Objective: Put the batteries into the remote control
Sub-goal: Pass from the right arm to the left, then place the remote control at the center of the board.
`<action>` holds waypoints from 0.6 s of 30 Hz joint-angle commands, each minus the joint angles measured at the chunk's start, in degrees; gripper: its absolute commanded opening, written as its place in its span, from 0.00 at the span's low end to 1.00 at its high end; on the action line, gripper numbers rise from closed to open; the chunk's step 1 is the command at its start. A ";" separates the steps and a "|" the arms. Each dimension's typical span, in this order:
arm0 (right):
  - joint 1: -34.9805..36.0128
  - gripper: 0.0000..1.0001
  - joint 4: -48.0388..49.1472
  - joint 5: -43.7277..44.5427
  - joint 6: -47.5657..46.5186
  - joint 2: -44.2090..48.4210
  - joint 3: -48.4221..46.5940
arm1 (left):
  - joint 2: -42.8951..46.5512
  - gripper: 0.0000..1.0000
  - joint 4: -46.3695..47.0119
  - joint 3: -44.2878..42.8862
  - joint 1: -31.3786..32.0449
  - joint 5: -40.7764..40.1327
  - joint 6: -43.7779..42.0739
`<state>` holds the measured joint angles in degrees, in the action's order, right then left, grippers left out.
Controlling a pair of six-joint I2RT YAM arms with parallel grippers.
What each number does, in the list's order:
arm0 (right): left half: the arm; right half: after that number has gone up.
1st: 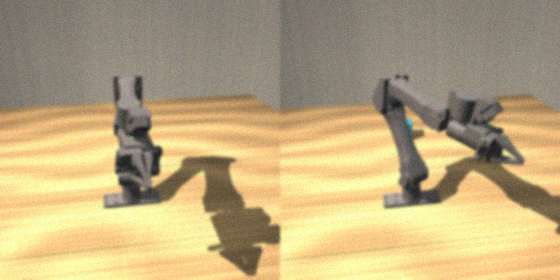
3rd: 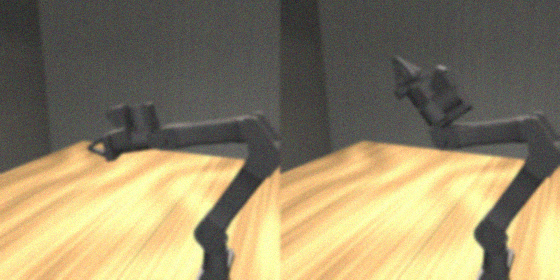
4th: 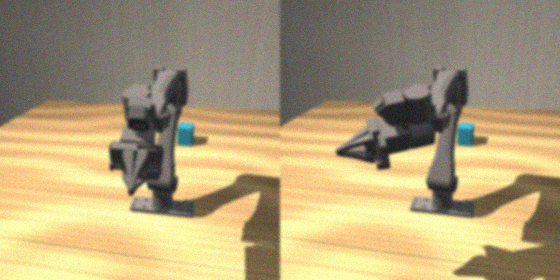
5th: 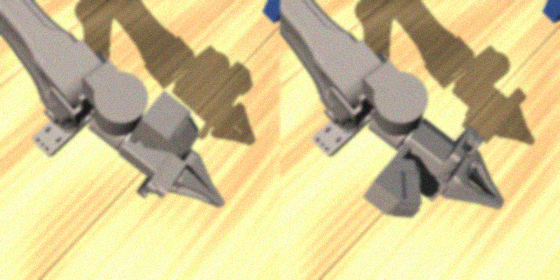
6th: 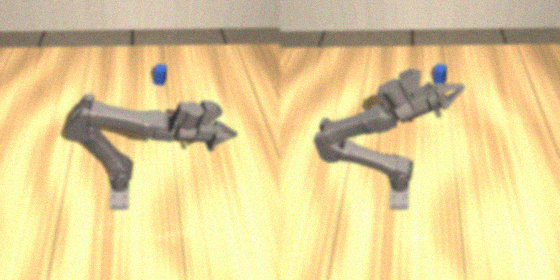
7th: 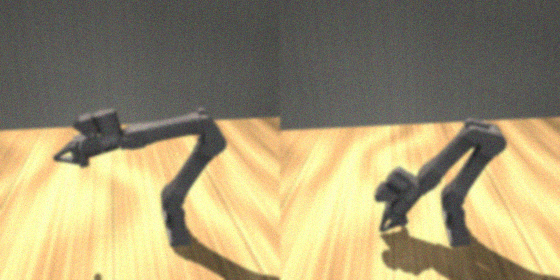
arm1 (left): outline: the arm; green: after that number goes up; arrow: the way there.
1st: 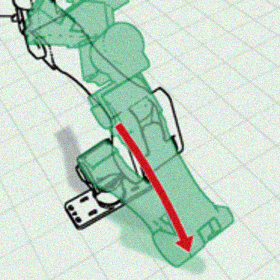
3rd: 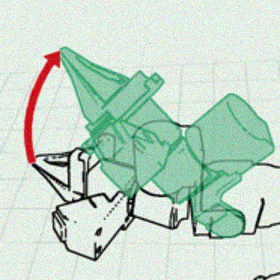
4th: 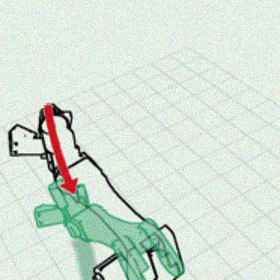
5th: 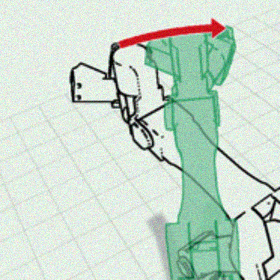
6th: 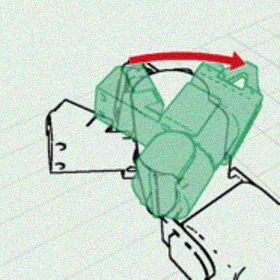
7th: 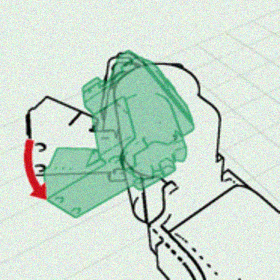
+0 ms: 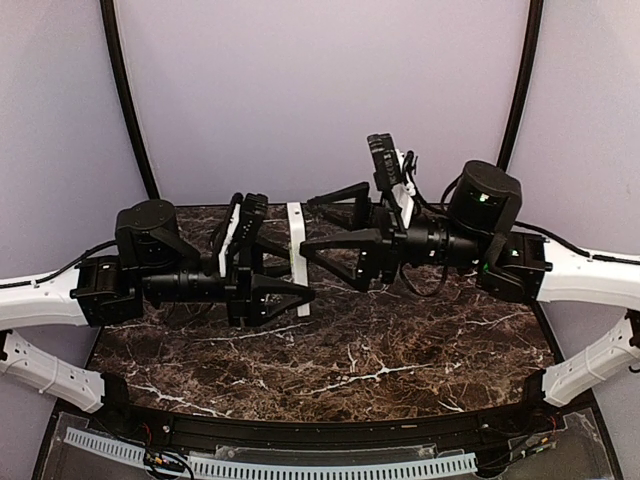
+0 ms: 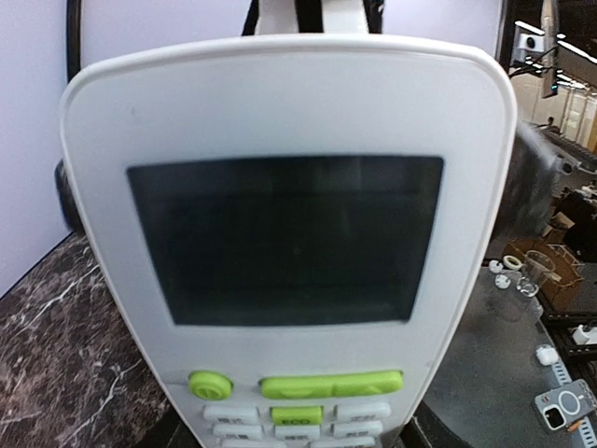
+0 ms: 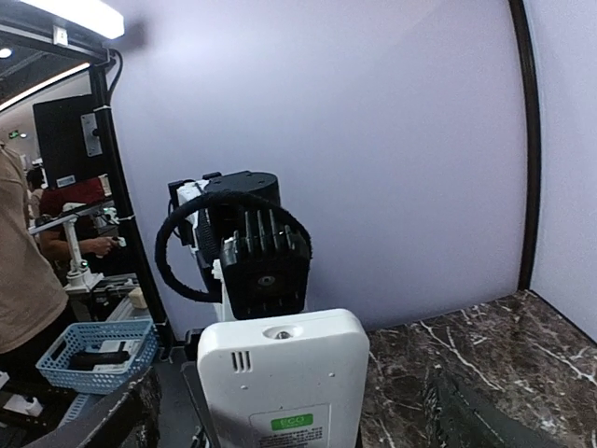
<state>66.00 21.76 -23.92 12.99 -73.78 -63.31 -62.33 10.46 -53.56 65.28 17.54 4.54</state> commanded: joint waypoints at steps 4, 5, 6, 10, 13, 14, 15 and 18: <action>-3.14 0.99 -27.20 31.21 3.39 7.80 -3.78 | -3.97 0.20 -30.86 -4.41 -0.48 -25.20 5.56; -3.60 0.99 -32.10 35.97 4.58 7.75 -4.56 | -5.67 0.19 -37.20 -5.69 -0.67 -26.91 8.12; -3.94 0.99 -36.12 40.04 5.93 7.64 -5.16 | -9.61 0.18 -39.83 -6.12 -0.72 -29.04 9.17; -5.10 0.99 -45.72 44.32 9.35 7.25 -5.73 | -21.49 0.18 -48.40 -6.85 -1.22 -25.91 11.69; -5.32 0.99 -47.38 43.62 10.03 6.63 -4.93 | -29.06 0.20 -49.60 -8.78 -1.37 -21.01 10.29; -5.40 0.99 -47.78 43.30 10.05 6.18 -4.90 | -32.57 0.20 -49.85 -10.47 -1.42 -19.33 9.73; -5.40 0.99 -48.29 43.00 10.04 5.80 -4.94 | -34.17 0.24 -50.32 -11.46 -1.44 -18.87 8.61; -5.49 0.99 -49.83 41.92 9.89 3.95 -5.48 | -41.30 0.28 -51.14 -16.46 -2.72 -14.51 6.24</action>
<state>60.80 -23.49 16.75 21.71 -68.01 -68.34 -100.01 -36.38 -63.09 63.83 -2.76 13.41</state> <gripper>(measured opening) 0.986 0.569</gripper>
